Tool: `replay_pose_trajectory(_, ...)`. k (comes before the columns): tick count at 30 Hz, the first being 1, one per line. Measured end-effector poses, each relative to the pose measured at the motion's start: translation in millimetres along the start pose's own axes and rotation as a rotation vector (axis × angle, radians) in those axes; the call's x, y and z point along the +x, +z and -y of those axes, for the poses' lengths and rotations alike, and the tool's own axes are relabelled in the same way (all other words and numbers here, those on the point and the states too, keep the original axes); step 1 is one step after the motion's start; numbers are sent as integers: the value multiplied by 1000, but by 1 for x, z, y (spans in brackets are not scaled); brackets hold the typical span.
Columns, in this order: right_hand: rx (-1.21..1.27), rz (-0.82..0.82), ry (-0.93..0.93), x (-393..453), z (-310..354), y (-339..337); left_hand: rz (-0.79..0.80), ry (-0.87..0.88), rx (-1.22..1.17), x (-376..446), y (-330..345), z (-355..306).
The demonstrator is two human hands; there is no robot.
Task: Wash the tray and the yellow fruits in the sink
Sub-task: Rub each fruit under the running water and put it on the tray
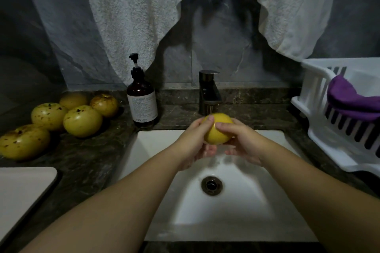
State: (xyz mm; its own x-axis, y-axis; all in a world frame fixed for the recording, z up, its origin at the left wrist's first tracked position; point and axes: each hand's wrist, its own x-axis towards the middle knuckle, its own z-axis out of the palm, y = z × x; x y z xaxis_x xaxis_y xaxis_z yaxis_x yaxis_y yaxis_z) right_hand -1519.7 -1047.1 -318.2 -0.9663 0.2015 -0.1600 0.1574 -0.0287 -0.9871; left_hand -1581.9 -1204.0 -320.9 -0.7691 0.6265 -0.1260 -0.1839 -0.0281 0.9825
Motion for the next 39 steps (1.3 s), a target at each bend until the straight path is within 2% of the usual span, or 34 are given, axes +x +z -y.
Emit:
replay_pose_trajectory(4, -23, 34, 81, 1, 1, 1, -47, 52, 98, 3, -5, 5)
replay_pose_trajectory(6, -71, -2, 122, 0, 3, 2, -51, 91, 133, 4, -6, 9)
replay_pose_trajectory(9, -153, -57, 53, 0, 2, 3, -39, 50, 127, 3, -2, 8)
replay_pose_trajectory(12, -89, -61, -28, 0, 3, 5, -29, -27, 38, 2, 2, 4)
replay_pose_trajectory(17, -147, -48, 89, -4, 6, 7, -48, 89, 58, 3, -2, 8)
replay_pose_trajectory(22, -125, -73, -31, -4, 5, 7, -57, -11, 52, 0, 2, 2)
replay_pose_trajectory(25, -134, -40, 27, -3, 6, 10, -112, 23, 95, 3, -1, 5)
replay_pose_trajectory(28, -233, -92, 105, -2, 8, 13, -137, 71, 123, 5, -1, 7)
replay_pose_trajectory(33, -217, -77, -25, -4, 7, 12, -96, -1, 100, 4, 0, 0)
replay_pose_trajectory(39, -268, -121, 99, -3, 8, 15, -164, 121, 338, 6, -1, 5)
